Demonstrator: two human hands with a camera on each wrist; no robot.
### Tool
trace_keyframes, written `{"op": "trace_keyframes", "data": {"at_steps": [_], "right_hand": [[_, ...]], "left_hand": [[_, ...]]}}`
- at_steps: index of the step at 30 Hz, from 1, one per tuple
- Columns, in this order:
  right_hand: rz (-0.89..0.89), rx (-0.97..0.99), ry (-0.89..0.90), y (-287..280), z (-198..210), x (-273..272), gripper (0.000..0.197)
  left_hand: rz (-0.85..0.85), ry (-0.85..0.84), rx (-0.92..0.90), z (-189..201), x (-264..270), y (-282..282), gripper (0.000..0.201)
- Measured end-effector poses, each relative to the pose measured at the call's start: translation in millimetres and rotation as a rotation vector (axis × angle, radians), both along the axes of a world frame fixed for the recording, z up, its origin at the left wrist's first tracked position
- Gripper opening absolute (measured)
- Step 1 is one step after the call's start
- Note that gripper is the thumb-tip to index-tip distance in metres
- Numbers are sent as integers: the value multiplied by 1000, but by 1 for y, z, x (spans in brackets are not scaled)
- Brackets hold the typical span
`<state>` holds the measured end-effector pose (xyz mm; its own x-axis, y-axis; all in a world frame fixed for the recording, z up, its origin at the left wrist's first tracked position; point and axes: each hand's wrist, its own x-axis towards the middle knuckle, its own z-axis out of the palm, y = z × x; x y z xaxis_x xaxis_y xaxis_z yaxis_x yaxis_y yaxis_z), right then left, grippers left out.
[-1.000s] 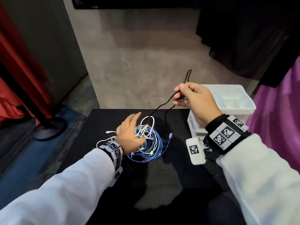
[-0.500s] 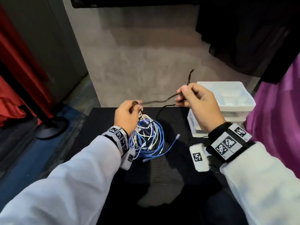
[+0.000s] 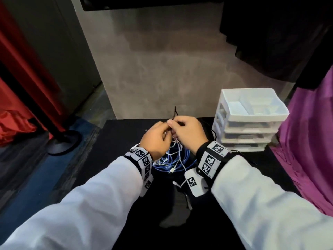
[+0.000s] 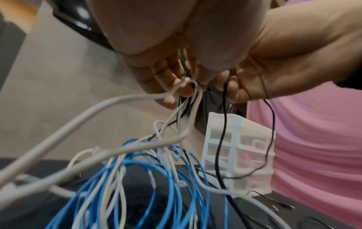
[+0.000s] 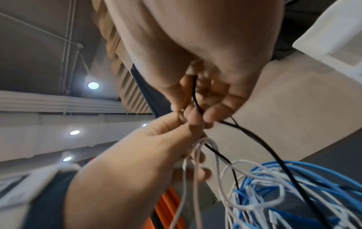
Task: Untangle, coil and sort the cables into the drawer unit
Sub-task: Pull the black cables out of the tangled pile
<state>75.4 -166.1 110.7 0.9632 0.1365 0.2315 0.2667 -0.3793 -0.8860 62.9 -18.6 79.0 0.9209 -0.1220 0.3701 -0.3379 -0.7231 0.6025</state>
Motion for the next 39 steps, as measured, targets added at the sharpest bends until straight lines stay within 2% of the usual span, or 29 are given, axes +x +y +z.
{"op": "trace_keyframes", "data": {"at_steps": [1, 3, 5, 10, 12, 14, 17, 20, 24, 27, 30, 32, 34, 36, 39], "right_hand": [[-14, 2, 3, 0, 2, 2, 28], [15, 37, -4, 1, 12, 0, 28], [70, 110, -62, 1, 35, -5, 27], [-9, 362, -299, -30, 126, -10, 27], [-36, 453, -344, -53, 158, -11, 26], [-16, 441, -316, -72, 170, -9, 26], [9, 346, -182, -88, 159, -3, 26], [36, 320, -48, -98, 139, -2, 29], [100, 251, 85, -109, 125, -5, 32], [181, 223, 152, -124, 120, -9, 33], [222, 262, 143, -147, 117, -11, 33], [198, 266, 129, -169, 108, -9, 31], [142, 216, 160, -197, 88, -5, 28], [59, 120, 248, -230, 58, 0, 28], [2, -76, 420, -273, 7, 0, 27]], "left_hand": [[-18, 30, -31, -7, 1, -2, 12], [7, 162, -91, -24, 3, -5, 18], [42, 273, -141, -39, 5, -2, 15], [173, 448, 17, -76, 8, 36, 24], [216, 501, 31, -91, 6, 53, 19], [206, 510, 33, -101, 0, 66, 13], [227, 344, 70, -112, -3, 74, 18], [261, 173, -19, -96, -4, 60, 22], [83, 53, -69, -69, -4, 25, 21], [-40, 194, 51, -76, -10, 7, 29], [-10, 232, 94, -102, -17, 7, 44], [-56, 276, 135, -113, -18, 7, 55], [-125, 377, 193, -108, -19, 7, 66], [-191, 459, 117, -96, -20, 4, 69], [-263, 547, -205, -72, -20, -4, 67]]}}
